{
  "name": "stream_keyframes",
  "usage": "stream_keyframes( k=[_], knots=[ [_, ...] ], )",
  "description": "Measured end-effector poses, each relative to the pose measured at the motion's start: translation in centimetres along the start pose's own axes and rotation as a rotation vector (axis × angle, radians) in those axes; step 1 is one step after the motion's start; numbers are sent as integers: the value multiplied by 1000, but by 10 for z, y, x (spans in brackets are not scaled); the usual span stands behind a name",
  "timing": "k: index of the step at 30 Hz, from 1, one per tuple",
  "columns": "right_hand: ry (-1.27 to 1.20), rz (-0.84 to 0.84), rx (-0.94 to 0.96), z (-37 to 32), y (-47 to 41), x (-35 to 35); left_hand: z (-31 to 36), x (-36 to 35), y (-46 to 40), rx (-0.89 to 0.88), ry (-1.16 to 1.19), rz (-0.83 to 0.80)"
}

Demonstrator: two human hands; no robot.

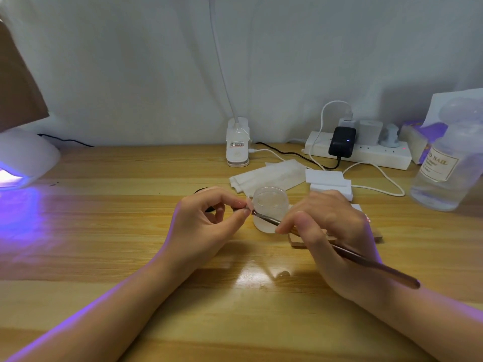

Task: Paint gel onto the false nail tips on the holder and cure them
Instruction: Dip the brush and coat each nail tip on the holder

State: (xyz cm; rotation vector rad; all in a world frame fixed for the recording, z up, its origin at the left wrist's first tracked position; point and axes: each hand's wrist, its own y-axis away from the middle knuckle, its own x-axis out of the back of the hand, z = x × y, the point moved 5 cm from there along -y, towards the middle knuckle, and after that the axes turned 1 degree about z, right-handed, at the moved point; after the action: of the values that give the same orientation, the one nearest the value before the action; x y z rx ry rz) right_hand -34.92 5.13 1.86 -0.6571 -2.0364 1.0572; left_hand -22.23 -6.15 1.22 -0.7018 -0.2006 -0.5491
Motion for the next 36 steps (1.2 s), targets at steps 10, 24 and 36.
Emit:
stream_keyframes(
  k=[10, 24, 36],
  knots=[
    [51, -14, 33, 2, -2, -5, 2, 0, 0, -8, -20, -14],
    [49, -11, -12, 1, -2, -4, -1, -1, 0, 17, 12, 4],
    [24, 39, -25, 3, 0, -2, 0, -1, 0, -7, -6, -5]
  ],
)
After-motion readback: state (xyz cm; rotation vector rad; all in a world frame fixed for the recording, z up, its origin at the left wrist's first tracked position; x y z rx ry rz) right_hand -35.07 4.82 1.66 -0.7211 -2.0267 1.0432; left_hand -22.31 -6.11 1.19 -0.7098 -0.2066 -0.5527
